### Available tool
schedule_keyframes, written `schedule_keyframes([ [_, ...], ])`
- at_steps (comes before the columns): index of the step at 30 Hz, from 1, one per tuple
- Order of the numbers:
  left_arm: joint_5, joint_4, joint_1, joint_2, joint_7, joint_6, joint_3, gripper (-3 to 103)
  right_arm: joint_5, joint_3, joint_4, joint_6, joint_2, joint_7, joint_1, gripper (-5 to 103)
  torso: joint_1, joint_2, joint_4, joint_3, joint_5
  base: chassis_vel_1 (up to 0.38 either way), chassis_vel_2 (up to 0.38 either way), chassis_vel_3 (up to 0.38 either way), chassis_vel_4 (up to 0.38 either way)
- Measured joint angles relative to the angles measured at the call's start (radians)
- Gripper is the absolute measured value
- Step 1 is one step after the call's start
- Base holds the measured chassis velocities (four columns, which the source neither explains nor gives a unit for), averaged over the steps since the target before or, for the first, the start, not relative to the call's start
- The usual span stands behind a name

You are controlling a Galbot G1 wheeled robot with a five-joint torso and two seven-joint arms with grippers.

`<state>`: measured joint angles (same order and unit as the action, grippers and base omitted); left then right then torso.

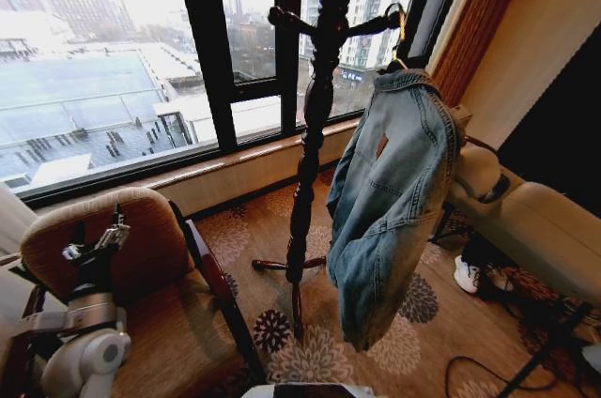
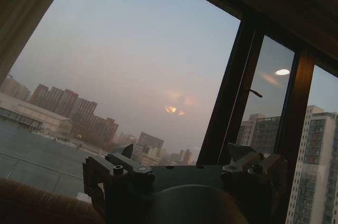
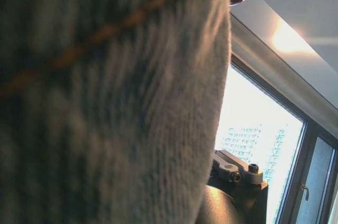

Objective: Pick up the clothes from the bed and hang them on the clothes hanger.

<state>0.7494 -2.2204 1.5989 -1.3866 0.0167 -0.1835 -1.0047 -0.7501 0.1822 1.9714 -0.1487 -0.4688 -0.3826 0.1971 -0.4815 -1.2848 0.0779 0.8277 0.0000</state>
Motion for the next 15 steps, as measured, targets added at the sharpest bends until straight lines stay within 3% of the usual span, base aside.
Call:
schedule_keyframes([
  [15,-0.006,-0.020,0.007,-0.005,0.000,0.000,0.000,100,0.004,-0.045,0.010,0.003,0.045,-0.003,0.054,15,0.000,0.000,0.0001,0.000,0.0003,0.000,0.000,0.000,0.000],
])
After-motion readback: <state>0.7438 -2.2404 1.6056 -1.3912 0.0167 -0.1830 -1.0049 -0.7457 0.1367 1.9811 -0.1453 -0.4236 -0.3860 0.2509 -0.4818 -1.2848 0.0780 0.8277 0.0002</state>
